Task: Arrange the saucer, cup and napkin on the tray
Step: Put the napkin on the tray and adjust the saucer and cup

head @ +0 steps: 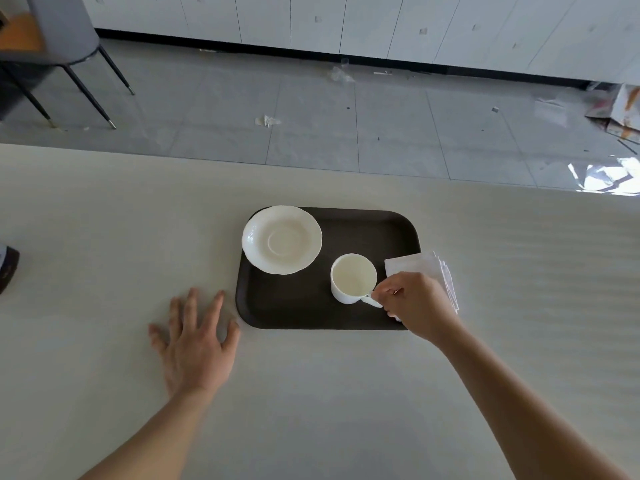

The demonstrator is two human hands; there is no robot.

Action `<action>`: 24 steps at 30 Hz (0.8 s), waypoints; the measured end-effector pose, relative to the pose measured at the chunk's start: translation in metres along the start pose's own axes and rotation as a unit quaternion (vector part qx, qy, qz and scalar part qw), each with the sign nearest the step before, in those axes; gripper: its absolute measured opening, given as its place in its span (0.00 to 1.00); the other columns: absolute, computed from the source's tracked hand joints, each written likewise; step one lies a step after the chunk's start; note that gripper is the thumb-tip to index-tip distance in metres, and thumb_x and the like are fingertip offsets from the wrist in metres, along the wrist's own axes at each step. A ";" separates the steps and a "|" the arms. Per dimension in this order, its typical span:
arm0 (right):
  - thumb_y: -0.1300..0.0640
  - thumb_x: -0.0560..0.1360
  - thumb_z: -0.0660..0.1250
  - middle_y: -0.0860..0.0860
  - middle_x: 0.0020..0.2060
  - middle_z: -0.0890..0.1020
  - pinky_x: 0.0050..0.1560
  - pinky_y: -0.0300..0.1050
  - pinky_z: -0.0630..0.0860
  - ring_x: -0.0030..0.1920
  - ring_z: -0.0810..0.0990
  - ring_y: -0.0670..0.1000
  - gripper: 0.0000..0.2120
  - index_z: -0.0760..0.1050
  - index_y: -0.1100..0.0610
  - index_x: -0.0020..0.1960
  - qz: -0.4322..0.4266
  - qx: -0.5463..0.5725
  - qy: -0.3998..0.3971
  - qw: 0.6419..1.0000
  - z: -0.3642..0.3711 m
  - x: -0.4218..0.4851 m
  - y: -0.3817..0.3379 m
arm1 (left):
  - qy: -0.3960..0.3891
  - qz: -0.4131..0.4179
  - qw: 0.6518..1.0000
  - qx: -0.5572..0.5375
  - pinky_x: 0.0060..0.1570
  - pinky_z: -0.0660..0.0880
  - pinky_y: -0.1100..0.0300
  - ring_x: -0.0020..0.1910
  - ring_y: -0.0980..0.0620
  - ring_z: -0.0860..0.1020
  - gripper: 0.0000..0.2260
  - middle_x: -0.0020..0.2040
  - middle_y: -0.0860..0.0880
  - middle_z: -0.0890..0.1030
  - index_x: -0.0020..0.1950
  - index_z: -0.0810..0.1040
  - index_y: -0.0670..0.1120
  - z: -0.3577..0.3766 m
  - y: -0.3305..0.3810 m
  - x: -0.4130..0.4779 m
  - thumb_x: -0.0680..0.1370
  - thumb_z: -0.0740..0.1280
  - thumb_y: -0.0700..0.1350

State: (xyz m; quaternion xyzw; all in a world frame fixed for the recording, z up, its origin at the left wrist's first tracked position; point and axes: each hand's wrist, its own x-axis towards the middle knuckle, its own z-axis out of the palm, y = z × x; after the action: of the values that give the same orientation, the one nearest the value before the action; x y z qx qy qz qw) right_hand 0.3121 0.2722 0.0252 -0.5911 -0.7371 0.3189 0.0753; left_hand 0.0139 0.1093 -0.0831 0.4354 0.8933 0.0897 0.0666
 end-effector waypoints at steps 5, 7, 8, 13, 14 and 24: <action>0.54 0.77 0.71 0.51 0.34 0.86 0.32 0.43 0.80 0.32 0.85 0.51 0.05 0.86 0.53 0.46 0.001 0.006 0.002 1.000 0.005 0.003 0.001 | 0.003 0.001 1.000 -0.002 0.74 0.48 0.34 0.80 0.45 0.53 0.29 0.80 0.48 0.61 0.75 0.66 0.61 0.000 0.000 0.000 0.75 0.51 0.65; 0.54 0.76 0.72 0.49 0.31 0.85 0.27 0.39 0.78 0.30 0.84 0.48 0.05 0.85 0.51 0.44 0.016 0.030 0.010 0.999 0.007 0.003 0.004 | 0.005 0.001 1.000 -0.007 0.74 0.49 0.33 0.80 0.44 0.53 0.28 0.80 0.48 0.61 0.75 0.66 0.60 0.001 0.000 0.000 0.75 0.52 0.65; 0.54 0.76 0.72 0.49 0.31 0.85 0.28 0.40 0.78 0.29 0.84 0.47 0.05 0.85 0.51 0.42 0.023 0.042 0.016 0.999 0.008 0.002 0.005 | 0.006 0.001 1.000 -0.007 0.74 0.49 0.33 0.80 0.44 0.53 0.28 0.80 0.48 0.61 0.75 0.66 0.60 0.001 0.000 0.000 0.75 0.52 0.64; 0.54 0.74 0.73 0.46 0.31 0.84 0.36 0.45 0.83 0.28 0.84 0.46 0.06 0.83 0.52 0.40 0.032 0.060 0.053 0.996 0.019 -0.001 0.008 | 0.004 0.004 1.000 -0.002 0.73 0.49 0.33 0.80 0.44 0.53 0.28 0.80 0.48 0.61 0.75 0.66 0.61 0.001 0.000 0.000 0.76 0.52 0.64; 0.54 0.74 0.73 0.46 0.30 0.84 0.37 0.46 0.83 0.28 0.83 0.46 0.06 0.83 0.53 0.39 0.035 0.065 0.064 0.995 0.023 -0.003 0.008 | 0.004 0.003 1.000 -0.003 0.73 0.49 0.33 0.80 0.44 0.53 0.28 0.80 0.47 0.61 0.75 0.66 0.60 0.001 0.000 0.000 0.76 0.53 0.64; 0.52 0.72 0.75 0.51 0.29 0.82 0.35 0.49 0.77 0.34 0.80 0.53 0.11 0.82 0.56 0.34 0.068 0.119 0.112 0.984 0.053 -0.019 -0.002 | -0.011 -0.001 1.000 0.003 0.74 0.46 0.35 0.80 0.45 0.51 0.27 0.81 0.48 0.59 0.76 0.64 0.61 -0.002 0.002 0.001 0.77 0.53 0.63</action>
State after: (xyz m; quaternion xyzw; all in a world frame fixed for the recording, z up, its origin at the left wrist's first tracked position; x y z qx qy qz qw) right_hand 0.2901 0.2345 -0.0097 -0.6584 -0.6391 0.3405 0.2052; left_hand 0.0146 0.1106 -0.0804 0.4353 0.8934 0.0817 0.0752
